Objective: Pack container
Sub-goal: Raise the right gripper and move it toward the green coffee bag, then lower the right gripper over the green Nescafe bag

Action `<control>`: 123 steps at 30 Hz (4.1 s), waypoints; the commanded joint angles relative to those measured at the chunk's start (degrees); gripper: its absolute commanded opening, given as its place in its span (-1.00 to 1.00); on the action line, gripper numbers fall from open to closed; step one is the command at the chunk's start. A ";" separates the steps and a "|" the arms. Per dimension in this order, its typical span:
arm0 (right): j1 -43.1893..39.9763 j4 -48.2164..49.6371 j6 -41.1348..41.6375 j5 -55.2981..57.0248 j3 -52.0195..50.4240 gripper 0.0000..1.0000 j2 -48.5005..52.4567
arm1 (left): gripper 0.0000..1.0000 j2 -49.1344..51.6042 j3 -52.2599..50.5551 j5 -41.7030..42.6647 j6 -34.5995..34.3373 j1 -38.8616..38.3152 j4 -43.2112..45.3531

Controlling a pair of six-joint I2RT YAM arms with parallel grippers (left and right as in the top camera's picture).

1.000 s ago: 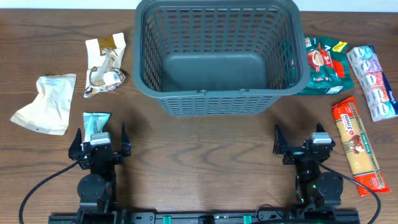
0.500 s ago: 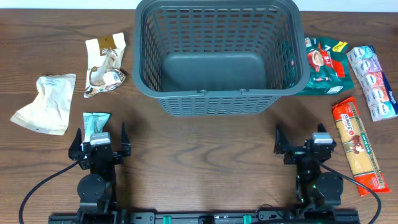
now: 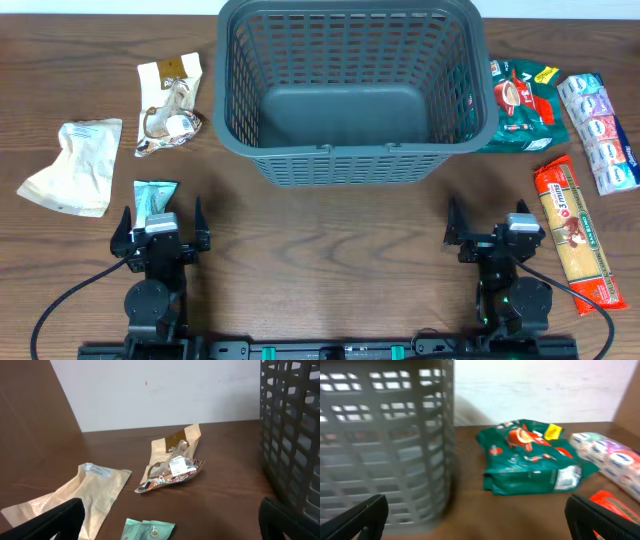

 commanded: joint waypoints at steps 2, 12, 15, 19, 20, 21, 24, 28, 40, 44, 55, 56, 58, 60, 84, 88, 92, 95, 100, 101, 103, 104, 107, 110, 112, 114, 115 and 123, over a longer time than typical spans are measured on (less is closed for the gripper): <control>-0.50 1.05 4.44 -2.51 -0.57 0.98 -0.50 | 0.97 -0.35 -1.70 -1.07 0.31 0.28 -1.01; -0.50 4.79 4.13 1.01 2.64 0.98 -0.50 | 0.97 -0.35 -1.70 -1.07 0.31 0.28 -1.01; -0.50 7.65 4.15 1.40 3.52 0.99 -0.50 | 0.97 -0.35 -1.70 -1.07 0.31 0.28 -1.01; -0.50 7.96 4.20 1.38 5.16 0.99 -0.50 | 0.97 -0.35 -1.70 -1.07 0.31 0.28 -1.01; -0.50 8.00 4.20 1.25 5.46 0.99 -0.50 | 0.97 -0.35 -1.70 -1.07 0.31 0.28 -1.01; -0.50 8.11 4.20 0.74 5.64 0.99 -0.50 | 0.97 -0.35 -1.70 -1.07 0.31 0.28 -1.01; -0.50 8.37 4.17 -0.13 5.66 0.99 -0.50 | 0.97 -0.35 -1.70 -1.07 0.31 0.28 -1.01; -0.50 8.55 4.20 -0.15 5.66 0.99 -0.50 | 0.97 -0.35 -1.70 -1.07 0.31 0.28 -1.01; -0.50 0.04 4.70 0.72 5.44 0.98 -0.50 | 0.97 -0.35 -1.70 -1.07 0.31 0.28 -1.01; -0.50 1.99 7.19 -2.51 5.53 0.98 -0.50 | 0.97 -0.35 -1.70 -1.07 0.31 0.28 -1.01; -0.50 -5.20 5.90 3.45 25.09 0.99 17.14 | 0.97 -0.35 -1.70 -1.07 0.31 0.28 -1.01; -0.52 -7.08 4.87 4.55 28.76 0.99 20.41 | 0.97 -0.35 -1.70 -1.07 0.31 0.28 -1.01; -0.52 -12.76 2.93 6.62 38.12 0.98 28.26 | 0.97 -0.35 -1.70 -1.07 0.31 0.28 -1.01; -0.52 -19.15 1.27 8.00 47.50 0.98 35.47 | 0.97 -0.35 -1.70 -1.07 0.31 0.28 -1.01; -22.49 -69.00 -15.41 -7.30 110.84 0.98 86.64 | 0.97 -0.35 -1.70 -1.07 0.31 0.28 -1.01; -23.23 -69.53 -20.11 -11.34 110.84 0.98 92.00 | 0.98 -0.35 -1.70 -1.07 0.31 0.28 -1.01; -23.21 -69.92 -20.06 -11.65 110.84 0.98 97.53 | 0.97 -0.35 -1.70 -1.07 0.31 0.28 -1.01; -23.21 -69.96 -19.87 -11.72 110.84 0.99 101.83 | 0.97 -0.35 -1.70 -1.07 0.31 0.28 -1.01; -23.21 -68.17 -19.28 -12.07 110.84 0.99 106.90 | 0.97 -0.35 -1.70 -1.07 0.31 0.28 -1.01; -23.21 -67.69 -18.45 -12.17 110.84 0.98 107.21 | 0.97 -0.35 -1.70 -1.07 0.31 0.28 -1.01; -23.21 -66.60 -16.63 -12.70 110.84 0.98 107.54 | 0.97 -0.35 -1.70 -1.07 0.31 0.28 -1.01; -23.21 -66.12 -16.37 -13.27 110.84 0.98 107.54 | 0.97 -0.35 -1.70 -1.07 0.31 0.28 -1.01; -23.21 -65.07 -16.41 -13.25 110.84 0.99 107.51 | 0.97 -0.35 -1.70 -1.07 0.31 0.28 -1.01; -23.02 -63.67 -16.37 -13.33 110.90 0.98 107.51 | 0.97 -0.35 -1.70 -1.07 0.31 0.28 -1.01; -22.56 -63.17 -16.33 -13.25 111.12 0.99 107.62 | 0.97 -0.35 -1.70 -1.07 0.31 0.28 -1.01; -21.97 -62.75 -16.39 -12.90 111.38 0.99 108.04 | 0.97 -0.35 -1.70 -1.07 0.31 0.28 -1.01; -21.57 -62.47 -16.39 -12.37 111.56 0.98 108.37 | 0.97 -0.35 -1.70 -1.07 0.31 0.28 -1.01; -18.03 -64.13 -17.70 -7.37 118.29 0.99 114.46 | 0.97 -0.35 -1.70 -1.07 0.31 0.28 -1.01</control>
